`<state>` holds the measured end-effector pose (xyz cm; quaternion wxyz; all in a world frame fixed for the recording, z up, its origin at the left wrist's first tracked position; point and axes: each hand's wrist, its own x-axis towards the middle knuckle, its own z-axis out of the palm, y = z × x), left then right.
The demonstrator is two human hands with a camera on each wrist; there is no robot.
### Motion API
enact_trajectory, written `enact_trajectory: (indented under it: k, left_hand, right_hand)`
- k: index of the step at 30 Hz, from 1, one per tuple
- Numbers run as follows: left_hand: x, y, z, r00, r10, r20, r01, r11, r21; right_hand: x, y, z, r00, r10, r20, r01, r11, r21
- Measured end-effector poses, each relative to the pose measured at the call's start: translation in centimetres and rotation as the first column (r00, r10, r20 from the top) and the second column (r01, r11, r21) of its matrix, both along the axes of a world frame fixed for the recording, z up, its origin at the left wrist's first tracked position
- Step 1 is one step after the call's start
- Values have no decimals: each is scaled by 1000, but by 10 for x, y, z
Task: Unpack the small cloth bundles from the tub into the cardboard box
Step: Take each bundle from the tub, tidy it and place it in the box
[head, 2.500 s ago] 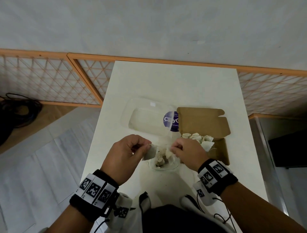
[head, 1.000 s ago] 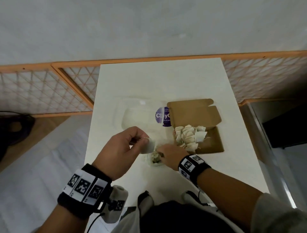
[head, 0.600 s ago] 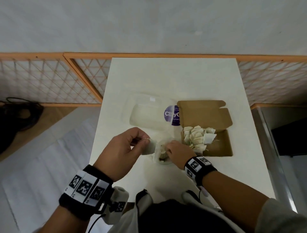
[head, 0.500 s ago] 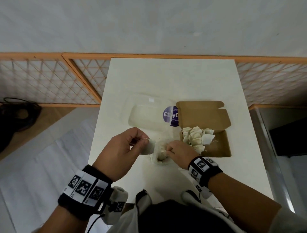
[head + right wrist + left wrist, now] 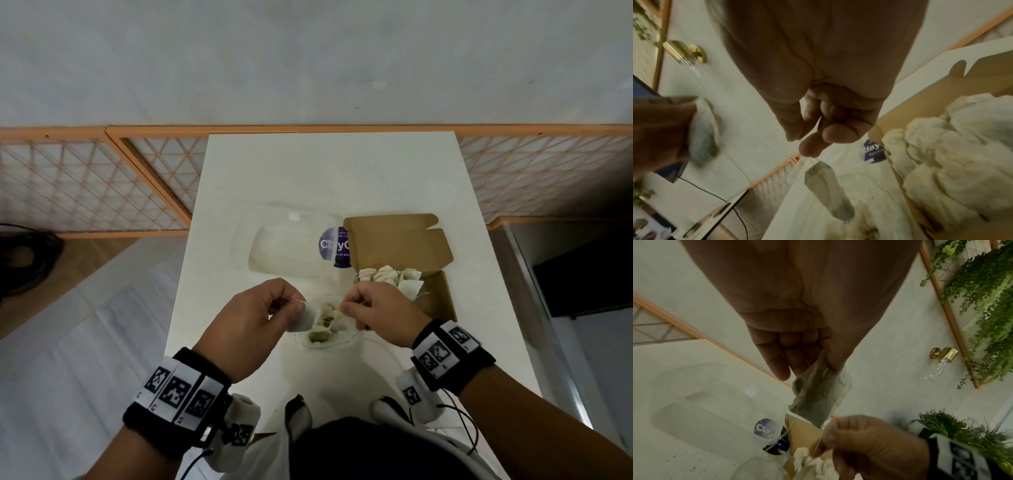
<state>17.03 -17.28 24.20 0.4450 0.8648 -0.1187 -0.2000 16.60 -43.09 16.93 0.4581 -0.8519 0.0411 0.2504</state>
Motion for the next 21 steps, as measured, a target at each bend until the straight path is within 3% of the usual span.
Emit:
enact_trajectory:
  k: [7,11,15,21]
  left_hand:
    - [-1,-14,4,990,-127,57,126,992,19]
    - [0,-38,11,969,-228,90,228,974,13]
    - [8,-69,21,945,-269,185,282,958,-49]
    - [8,-94,46,928,-271,256,339,899,-277]
  right_hand:
    - [-3,-19,76,985,-21,170,-12,981,192]
    - [-7,-28,120,973,-57,226,7,976,218]
    - [-13,-36,155,957,-76,280,0,965,263]
    - [-23,-50,176,938,-175,299,49,922,384]
